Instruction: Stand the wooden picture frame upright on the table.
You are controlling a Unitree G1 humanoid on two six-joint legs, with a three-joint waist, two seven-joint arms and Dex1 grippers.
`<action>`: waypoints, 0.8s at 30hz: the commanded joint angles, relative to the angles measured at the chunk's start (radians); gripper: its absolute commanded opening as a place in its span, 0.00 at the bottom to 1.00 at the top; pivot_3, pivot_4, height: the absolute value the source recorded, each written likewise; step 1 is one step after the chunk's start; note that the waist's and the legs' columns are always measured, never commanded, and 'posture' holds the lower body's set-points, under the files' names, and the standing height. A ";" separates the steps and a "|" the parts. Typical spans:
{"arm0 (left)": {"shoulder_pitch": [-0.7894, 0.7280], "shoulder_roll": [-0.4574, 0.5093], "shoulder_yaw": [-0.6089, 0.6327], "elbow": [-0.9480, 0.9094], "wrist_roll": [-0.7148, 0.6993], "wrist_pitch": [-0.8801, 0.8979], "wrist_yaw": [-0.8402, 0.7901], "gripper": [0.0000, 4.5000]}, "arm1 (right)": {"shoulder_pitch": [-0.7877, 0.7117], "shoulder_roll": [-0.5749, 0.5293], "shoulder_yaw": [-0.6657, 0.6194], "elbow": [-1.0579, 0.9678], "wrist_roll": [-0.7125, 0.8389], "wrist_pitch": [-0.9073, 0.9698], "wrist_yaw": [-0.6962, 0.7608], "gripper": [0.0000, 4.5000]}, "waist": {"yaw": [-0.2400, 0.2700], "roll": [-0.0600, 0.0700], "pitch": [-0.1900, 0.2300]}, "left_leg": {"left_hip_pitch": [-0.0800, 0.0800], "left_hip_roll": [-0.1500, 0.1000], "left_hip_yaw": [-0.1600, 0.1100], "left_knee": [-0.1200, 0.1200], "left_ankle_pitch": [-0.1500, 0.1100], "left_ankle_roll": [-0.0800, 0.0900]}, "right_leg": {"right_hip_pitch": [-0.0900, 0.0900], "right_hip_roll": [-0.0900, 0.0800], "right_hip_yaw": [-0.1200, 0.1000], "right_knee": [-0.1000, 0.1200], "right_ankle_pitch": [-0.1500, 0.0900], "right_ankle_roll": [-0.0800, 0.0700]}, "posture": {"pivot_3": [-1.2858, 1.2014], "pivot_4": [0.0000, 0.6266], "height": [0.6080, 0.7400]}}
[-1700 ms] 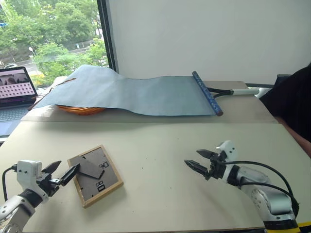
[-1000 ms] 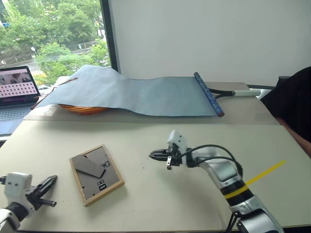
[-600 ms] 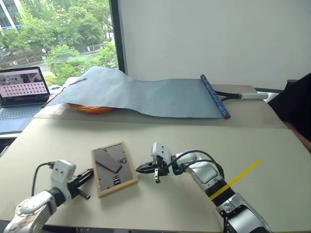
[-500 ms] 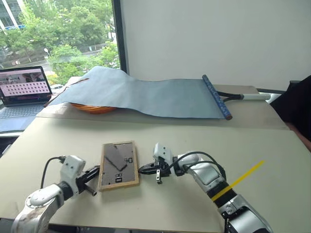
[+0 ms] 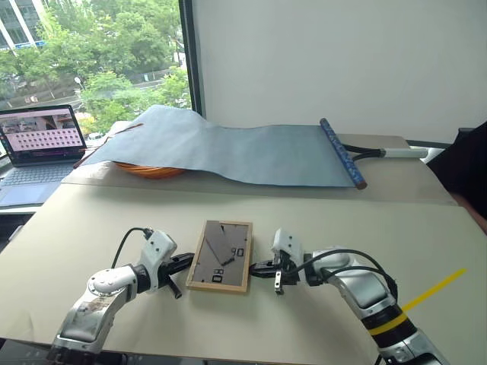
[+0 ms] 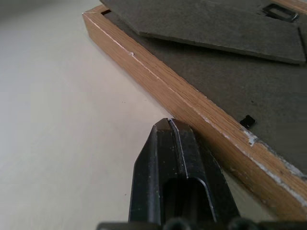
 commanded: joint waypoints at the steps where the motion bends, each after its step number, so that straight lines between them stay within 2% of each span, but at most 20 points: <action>1: 0.068 0.026 -0.009 0.009 0.001 0.039 -0.024 0.00 | -0.023 -0.031 -0.038 -0.016 0.011 -0.009 0.009 0.01 | -0.007 0.000 0.000 | 0.000 0.000 0.000 0.000 0.000 0.000 | 0.000 0.000 0.000 0.000 0.000 0.001 | 0.52 0.24 0.73; 5: 0.053 0.042 0.111 0.067 -0.037 0.103 0.025 0.00 | -0.027 -0.069 -0.056 -0.024 0.025 -0.005 0.026 0.01 | -0.022 0.001 0.000 | 0.000 0.000 0.000 -0.001 0.000 0.000 | 0.002 0.000 0.000 0.000 -0.002 0.002 | 0.52 0.24 0.73; 9: 0.001 0.013 0.293 0.086 -0.194 0.283 0.117 0.00 | -0.027 -0.113 -0.071 -0.027 0.022 -0.028 0.042 0.01 | -0.040 0.000 0.000 | 0.000 0.000 -0.001 -0.001 0.000 0.000 | 0.002 0.001 0.000 0.002 -0.003 0.004 | 0.52 0.24 0.73; 10: -0.018 0.010 0.350 0.059 -0.264 0.400 0.159 0.06 | -0.027 -0.123 -0.074 -0.025 0.021 -0.039 0.050 0.00 | -0.043 0.000 0.000 | 0.000 0.000 -0.002 -0.001 0.000 0.000 | 0.002 0.001 0.000 0.002 -0.004 0.005 | 0.52 0.24 0.73; 11: -0.054 0.005 0.449 0.055 -0.457 0.555 0.189 0.12 | -0.027 -0.133 -0.075 -0.025 0.020 -0.054 0.062 0.00 | -0.045 0.000 0.000 | 0.000 0.000 -0.002 -0.001 0.000 0.000 | 0.002 0.001 0.000 0.002 -0.004 0.005 | 0.52 0.24 0.73; 13: -0.106 0.036 0.563 0.061 -0.699 0.861 0.199 0.21 | -0.030 -0.144 -0.071 -0.024 0.019 -0.085 0.083 0.00 | -0.047 -0.001 0.001 | -0.001 0.000 -0.002 -0.001 0.000 0.000 | 0.001 0.001 0.000 0.003 -0.004 0.005 | 0.52 0.24 0.73; 14: -0.124 0.056 0.586 0.081 -0.763 0.981 0.196 0.32 | -0.030 -0.144 -0.068 -0.024 0.021 -0.093 0.088 0.00 | -0.046 -0.001 0.001 | -0.002 0.000 -0.003 -0.001 0.000 0.000 | 0.001 0.001 0.000 0.003 -0.004 0.005 | 0.52 0.24 0.73; 16: -0.133 0.125 0.556 0.103 -0.828 1.155 0.173 0.44 | -0.033 -0.138 -0.063 -0.019 0.020 -0.110 0.097 0.00 | -0.047 -0.003 0.002 | -0.002 0.000 -0.003 -0.001 0.000 0.000 | 0.001 0.001 0.000 0.003 -0.004 0.006 | 0.52 0.24 0.73; 19: -0.113 0.189 0.479 0.109 -0.916 1.202 0.194 0.67 | -0.044 -0.129 -0.048 0.001 0.005 -0.138 0.100 0.00 | -0.051 -0.002 0.002 | -0.002 -0.001 -0.004 -0.001 0.000 0.000 | 0.000 0.001 0.000 0.003 -0.004 0.005 | 0.52 0.24 0.73; 22: -0.115 0.186 0.399 0.102 -0.926 1.202 0.264 0.91 | -0.055 -0.120 -0.032 0.028 -0.013 -0.162 0.101 0.00 | -0.051 -0.002 0.002 | -0.002 -0.001 -0.004 -0.002 -0.001 0.000 | -0.001 0.001 -0.001 0.003 -0.004 0.003 | 0.52 0.24 0.73; 23: -0.123 0.177 0.378 0.103 -0.929 1.202 0.285 0.98 | -0.059 -0.116 -0.027 0.037 -0.019 -0.169 0.101 0.00 | -0.050 -0.003 0.002 | -0.002 -0.001 -0.005 -0.001 -0.001 0.000 | -0.002 0.001 -0.001 0.003 -0.003 0.002 | 0.52 0.24 0.73; 24: -0.129 0.171 0.366 0.105 -0.936 1.202 0.299 1.00 | -0.062 -0.113 -0.024 0.043 -0.024 -0.173 0.102 0.00 | -0.046 -0.003 0.002 | -0.002 -0.001 -0.005 -0.001 -0.001 0.000 | -0.002 0.001 -0.001 0.003 -0.003 0.001 | 0.52 0.24 0.73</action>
